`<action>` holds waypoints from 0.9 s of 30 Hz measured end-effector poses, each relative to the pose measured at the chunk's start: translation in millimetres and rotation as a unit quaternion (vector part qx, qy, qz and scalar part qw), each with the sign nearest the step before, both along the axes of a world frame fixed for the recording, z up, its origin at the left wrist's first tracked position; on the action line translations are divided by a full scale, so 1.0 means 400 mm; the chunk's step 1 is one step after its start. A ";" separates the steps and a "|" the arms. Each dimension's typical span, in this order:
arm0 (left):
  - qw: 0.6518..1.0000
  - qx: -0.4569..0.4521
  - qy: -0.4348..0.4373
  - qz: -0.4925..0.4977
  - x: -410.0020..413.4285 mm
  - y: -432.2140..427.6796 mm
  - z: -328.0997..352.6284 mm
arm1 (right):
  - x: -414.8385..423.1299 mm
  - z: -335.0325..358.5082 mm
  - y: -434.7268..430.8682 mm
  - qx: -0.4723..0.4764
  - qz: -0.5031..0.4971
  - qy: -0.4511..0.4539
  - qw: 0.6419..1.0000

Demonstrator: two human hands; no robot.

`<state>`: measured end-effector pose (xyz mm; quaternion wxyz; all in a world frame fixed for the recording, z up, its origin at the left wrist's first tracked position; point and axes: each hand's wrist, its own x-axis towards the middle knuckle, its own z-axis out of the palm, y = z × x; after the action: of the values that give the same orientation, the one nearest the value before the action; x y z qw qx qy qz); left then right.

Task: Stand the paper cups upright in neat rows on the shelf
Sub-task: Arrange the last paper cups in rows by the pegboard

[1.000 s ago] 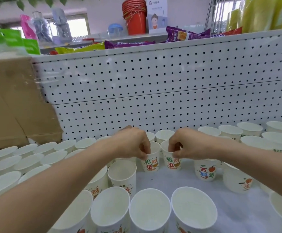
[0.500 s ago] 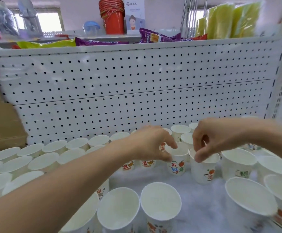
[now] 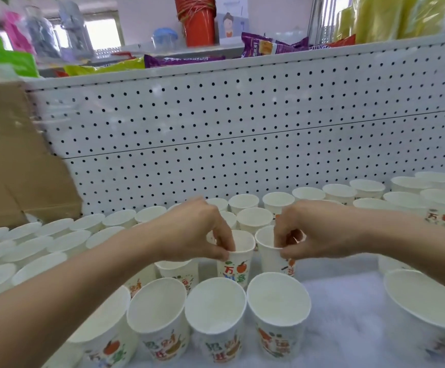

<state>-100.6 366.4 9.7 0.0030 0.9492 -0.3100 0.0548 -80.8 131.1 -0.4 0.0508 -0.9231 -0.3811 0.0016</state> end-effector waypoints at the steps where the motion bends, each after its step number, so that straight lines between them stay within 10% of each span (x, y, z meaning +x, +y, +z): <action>1: 1.000 0.004 0.003 0.002 -0.001 0.007 -0.002 | 0.006 -0.008 0.015 -0.003 0.006 0.000 1.000; 27: 0.996 0.012 0.089 0.029 -0.023 0.030 0.030 | 0.010 -0.004 0.028 0.080 -0.004 0.044 0.996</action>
<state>-109.9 378.2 21.7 0.0173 0.9588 -0.2818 -0.0332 -77.0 142.4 -1.8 0.1411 -0.9169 -0.3732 0.0121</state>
